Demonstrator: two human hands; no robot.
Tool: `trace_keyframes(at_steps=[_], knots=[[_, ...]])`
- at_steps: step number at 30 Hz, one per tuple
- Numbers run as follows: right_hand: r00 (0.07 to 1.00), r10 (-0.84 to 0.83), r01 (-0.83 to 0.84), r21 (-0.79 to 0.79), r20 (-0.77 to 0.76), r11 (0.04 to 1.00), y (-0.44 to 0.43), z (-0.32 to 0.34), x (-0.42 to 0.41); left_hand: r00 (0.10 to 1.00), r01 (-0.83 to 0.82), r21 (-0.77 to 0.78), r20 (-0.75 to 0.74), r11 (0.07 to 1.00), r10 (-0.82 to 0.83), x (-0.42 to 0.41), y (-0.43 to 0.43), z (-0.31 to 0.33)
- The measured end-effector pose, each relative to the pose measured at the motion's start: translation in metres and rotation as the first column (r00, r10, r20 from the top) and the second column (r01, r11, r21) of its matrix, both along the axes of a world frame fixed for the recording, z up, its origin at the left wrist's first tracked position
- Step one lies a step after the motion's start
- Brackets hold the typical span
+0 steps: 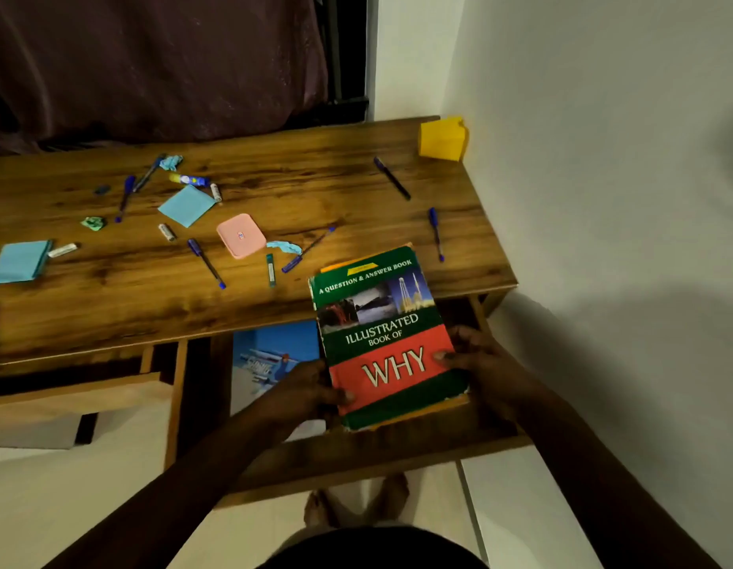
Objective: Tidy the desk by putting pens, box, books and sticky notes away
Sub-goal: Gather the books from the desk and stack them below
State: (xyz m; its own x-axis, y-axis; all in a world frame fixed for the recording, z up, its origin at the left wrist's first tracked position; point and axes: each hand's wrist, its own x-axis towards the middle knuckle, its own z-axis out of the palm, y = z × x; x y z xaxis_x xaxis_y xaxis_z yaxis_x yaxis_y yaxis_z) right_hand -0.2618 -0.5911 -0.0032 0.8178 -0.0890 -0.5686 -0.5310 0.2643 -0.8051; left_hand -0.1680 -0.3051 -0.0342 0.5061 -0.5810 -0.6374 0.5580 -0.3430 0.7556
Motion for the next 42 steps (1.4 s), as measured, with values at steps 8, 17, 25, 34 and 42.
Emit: trace_keyframes(at_steps=[8, 17, 25, 34, 42], knots=[[0.990, -0.067, 0.079, 0.097, -0.127, 0.992, 0.033, -0.020, -0.079, 0.947, 0.066, -0.108, -0.306, 0.992, -0.097, -0.051, 0.033, -0.015], [0.969, -0.128, 0.129, -0.006, -0.210, 0.992, 0.029, -0.047, -0.060, 0.952, 0.014, 0.043, -0.305, 0.999, 0.000, -0.033, 0.002, -0.033], [0.940, -0.192, 0.162, -0.125, -0.280, 0.979, 0.004, -0.087, 0.002, 0.985, 0.104, 0.278, -0.160, 0.955, -0.061, 0.012, -0.047, -0.060], [0.949, -0.165, 0.065, -0.344, -0.269, 0.937, -0.018, -0.134, 0.028, 0.993, 0.077, 0.448, 0.041, 0.891, -0.107, 0.030, -0.074, -0.096], [0.971, -0.096, -0.016, -0.459, -0.219, 0.888, -0.021, -0.143, 0.027, 0.944, 0.034, 0.519, 0.265, 0.854, -0.198, 0.032, -0.075, -0.100]])
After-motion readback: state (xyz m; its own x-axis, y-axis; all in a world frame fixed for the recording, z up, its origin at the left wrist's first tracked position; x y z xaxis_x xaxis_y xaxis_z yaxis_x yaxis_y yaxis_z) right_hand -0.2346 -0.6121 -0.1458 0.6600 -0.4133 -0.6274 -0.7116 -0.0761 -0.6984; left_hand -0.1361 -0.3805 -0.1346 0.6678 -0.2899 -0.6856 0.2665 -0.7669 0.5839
